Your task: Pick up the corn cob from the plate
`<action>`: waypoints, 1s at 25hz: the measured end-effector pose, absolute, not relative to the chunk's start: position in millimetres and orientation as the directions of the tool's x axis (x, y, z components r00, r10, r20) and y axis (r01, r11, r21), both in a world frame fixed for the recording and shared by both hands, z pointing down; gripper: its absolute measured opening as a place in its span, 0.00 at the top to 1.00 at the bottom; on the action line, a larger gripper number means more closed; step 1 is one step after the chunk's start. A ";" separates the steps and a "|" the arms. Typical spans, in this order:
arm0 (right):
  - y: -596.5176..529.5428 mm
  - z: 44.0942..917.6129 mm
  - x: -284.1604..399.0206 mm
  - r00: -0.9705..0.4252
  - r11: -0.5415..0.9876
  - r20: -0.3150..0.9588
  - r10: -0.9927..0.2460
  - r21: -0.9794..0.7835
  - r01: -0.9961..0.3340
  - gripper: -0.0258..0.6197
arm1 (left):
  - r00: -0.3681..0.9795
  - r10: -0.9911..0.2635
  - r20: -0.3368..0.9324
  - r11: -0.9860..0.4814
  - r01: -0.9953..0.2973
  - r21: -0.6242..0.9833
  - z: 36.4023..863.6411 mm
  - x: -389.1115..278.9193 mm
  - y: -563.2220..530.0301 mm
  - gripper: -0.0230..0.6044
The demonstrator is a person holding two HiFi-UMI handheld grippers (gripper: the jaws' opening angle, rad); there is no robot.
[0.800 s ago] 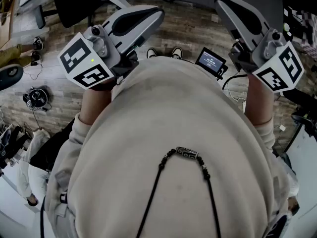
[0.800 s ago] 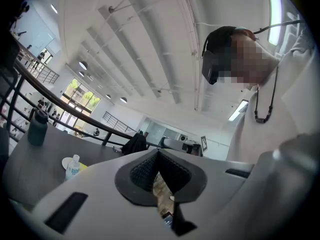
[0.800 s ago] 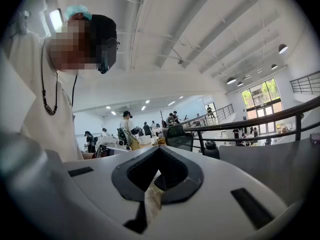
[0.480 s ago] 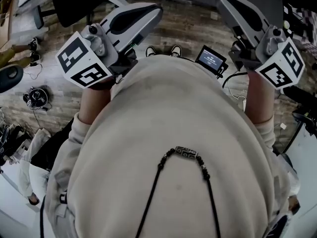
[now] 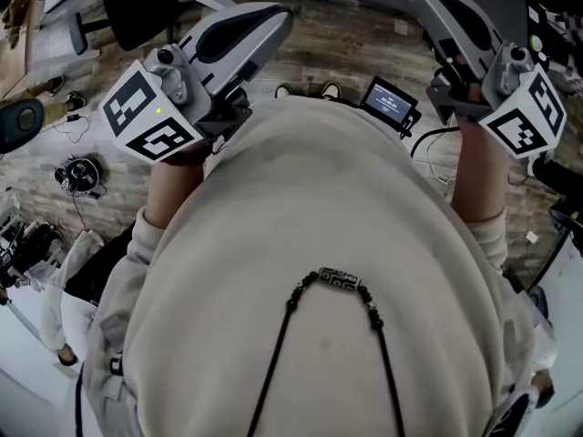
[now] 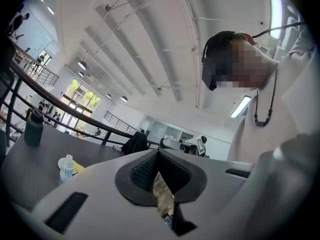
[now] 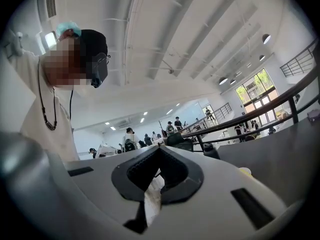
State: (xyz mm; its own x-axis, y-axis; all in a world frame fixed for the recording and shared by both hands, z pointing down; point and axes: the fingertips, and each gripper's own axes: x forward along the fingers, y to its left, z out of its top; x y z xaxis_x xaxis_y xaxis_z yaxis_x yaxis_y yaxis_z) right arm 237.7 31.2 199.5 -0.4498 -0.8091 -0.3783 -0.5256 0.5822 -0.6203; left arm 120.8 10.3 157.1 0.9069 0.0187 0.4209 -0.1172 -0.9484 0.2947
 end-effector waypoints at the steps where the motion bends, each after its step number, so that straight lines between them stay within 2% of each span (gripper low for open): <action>1: 34.6 202.7 241.0 -0.441 0.583 -0.387 -0.810 -0.621 -0.525 0.94 | 0.903 0.022 0.429 -0.951 -0.114 0.288 159.8 124.3 14.5 0.96; 8: 48.1 193.1 261.4 -0.388 0.563 -0.409 -0.826 -0.639 -0.524 0.94 | 0.883 0.062 0.465 -0.957 -0.080 0.280 146.0 147.0 26.1 0.96; 12: 34.9 181.9 237.9 -0.364 0.577 -0.447 -0.817 -0.621 -0.530 0.94 | 0.889 0.055 0.455 -0.971 -0.058 0.231 128.1 115.3 13.9 0.96; 16: 17.2 185.3 203.5 -0.598 0.612 -0.240 -0.764 -0.562 -0.556 0.94 | 0.956 -0.121 0.268 -0.913 -0.213 0.349 161.7 58.9 14.0 0.96; 19: 10.0 208.9 188.8 -0.580 0.584 -0.205 -0.788 -0.548 -0.599 0.94 | 0.950 -0.167 0.265 -0.907 -0.253 0.337 180.5 26.1 -1.6 0.96; 25: 14.0 218.9 228.0 -0.472 0.491 -0.189 -0.861 -0.549 -0.677 0.94 | 0.959 -0.145 0.243 -0.897 -0.231 0.376 194.4 21.2 -15.0 0.96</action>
